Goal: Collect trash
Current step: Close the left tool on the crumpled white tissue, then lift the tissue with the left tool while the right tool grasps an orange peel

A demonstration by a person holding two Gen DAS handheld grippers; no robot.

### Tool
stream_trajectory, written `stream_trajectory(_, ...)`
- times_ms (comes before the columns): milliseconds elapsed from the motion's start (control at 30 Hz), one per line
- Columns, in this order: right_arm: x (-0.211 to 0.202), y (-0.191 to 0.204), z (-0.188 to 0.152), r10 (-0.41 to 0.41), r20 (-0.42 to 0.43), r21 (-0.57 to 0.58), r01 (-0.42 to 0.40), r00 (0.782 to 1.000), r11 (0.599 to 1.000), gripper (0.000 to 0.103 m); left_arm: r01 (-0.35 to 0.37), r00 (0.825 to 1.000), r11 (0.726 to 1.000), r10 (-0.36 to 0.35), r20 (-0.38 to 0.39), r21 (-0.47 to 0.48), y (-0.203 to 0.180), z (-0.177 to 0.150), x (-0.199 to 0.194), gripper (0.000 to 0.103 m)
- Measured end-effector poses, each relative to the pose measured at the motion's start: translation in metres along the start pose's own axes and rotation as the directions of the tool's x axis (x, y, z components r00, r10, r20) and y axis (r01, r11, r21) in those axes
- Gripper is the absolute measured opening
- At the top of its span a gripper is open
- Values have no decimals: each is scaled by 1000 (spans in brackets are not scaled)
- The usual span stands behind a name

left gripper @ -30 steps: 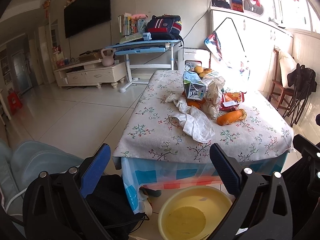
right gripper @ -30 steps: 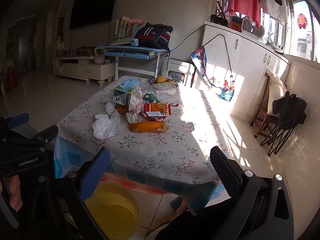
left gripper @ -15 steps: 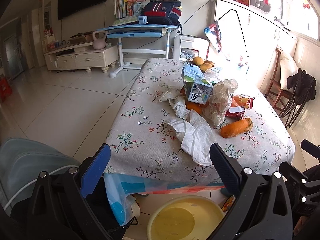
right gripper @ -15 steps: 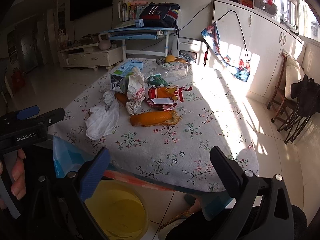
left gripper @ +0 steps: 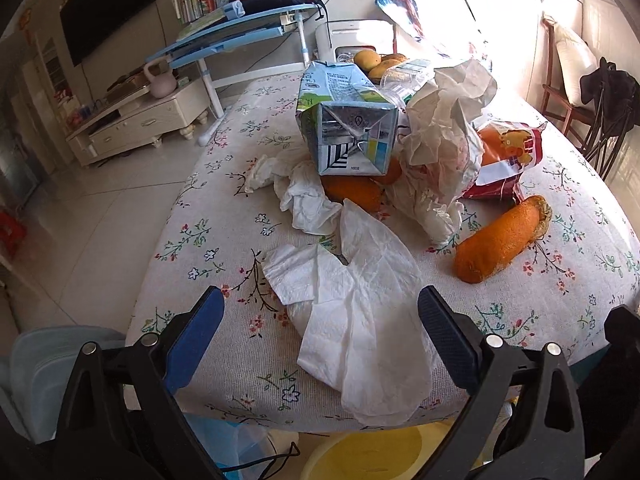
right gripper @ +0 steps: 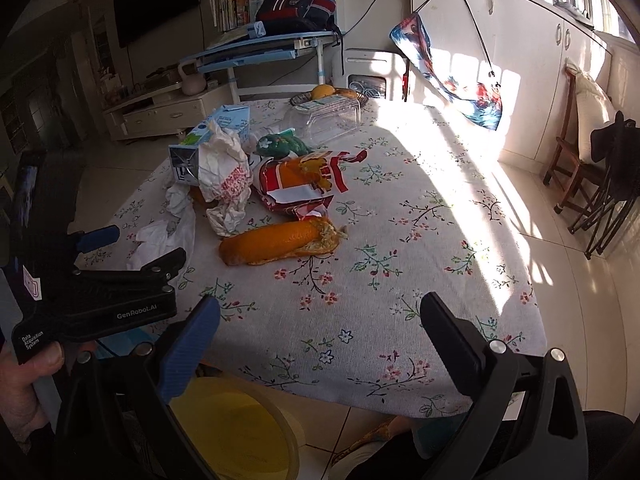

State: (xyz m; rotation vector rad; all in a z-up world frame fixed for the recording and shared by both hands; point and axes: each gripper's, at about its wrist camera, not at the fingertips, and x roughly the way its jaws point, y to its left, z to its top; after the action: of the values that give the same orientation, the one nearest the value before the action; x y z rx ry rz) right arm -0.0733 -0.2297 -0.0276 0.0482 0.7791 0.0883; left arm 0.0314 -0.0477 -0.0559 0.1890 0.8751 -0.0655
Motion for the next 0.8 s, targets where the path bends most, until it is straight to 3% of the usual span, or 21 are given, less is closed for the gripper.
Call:
stream_trajectory(67, 3, -1, 2, 18, -7, 17, -18, 1000, 1000, 96, 88, 996, 996, -88, 8, -35, 3, -2, 3, 54)
stream_trajectory(100, 5, -1, 4, 27, -12, 26, -27, 1000, 999, 96, 96, 995, 994, -95, 9, -47, 5, -2, 2, 50)
stream_trajectory(133, 7, -2, 5, 38, -17, 38, -38, 999, 999, 96, 97, 995, 995, -97, 8, -38, 6, -1, 2, 31)
stream_trajectory(167, 10, -3, 7, 53, -23, 52, -52, 998, 997, 96, 123, 992, 992, -123, 6, -29, 6, 0, 2, 21)
stream_trajectory(200, 13, -3, 9, 66, -32, 65, -63, 997, 996, 96, 126, 992, 991, -126, 7, -36, 8, 0, 1, 18)
stream_trajectory(333, 28, -1, 17, 122, -52, 117, -116, 991, 986, 96, 153, 988, 982, -154, -1, -108, 27, -4, 0, 15)
stream_trajectory(500, 45, 1, 26, 137, -60, 201, -123, 989, 972, 91, 174, 984, 971, -178, -5, -166, 41, -9, -2, 15)
stream_trajectory(667, 65, 7, 33, 93, -76, 261, -70, 993, 963, 81, 191, 981, 965, -195, -5, -178, 40, -11, -2, 15)
stream_trajectory(800, 74, 22, 36, 24, -73, 183, -11, 997, 983, 78, 199, 979, 962, -203, -5, -186, 41, -13, -4, 15)
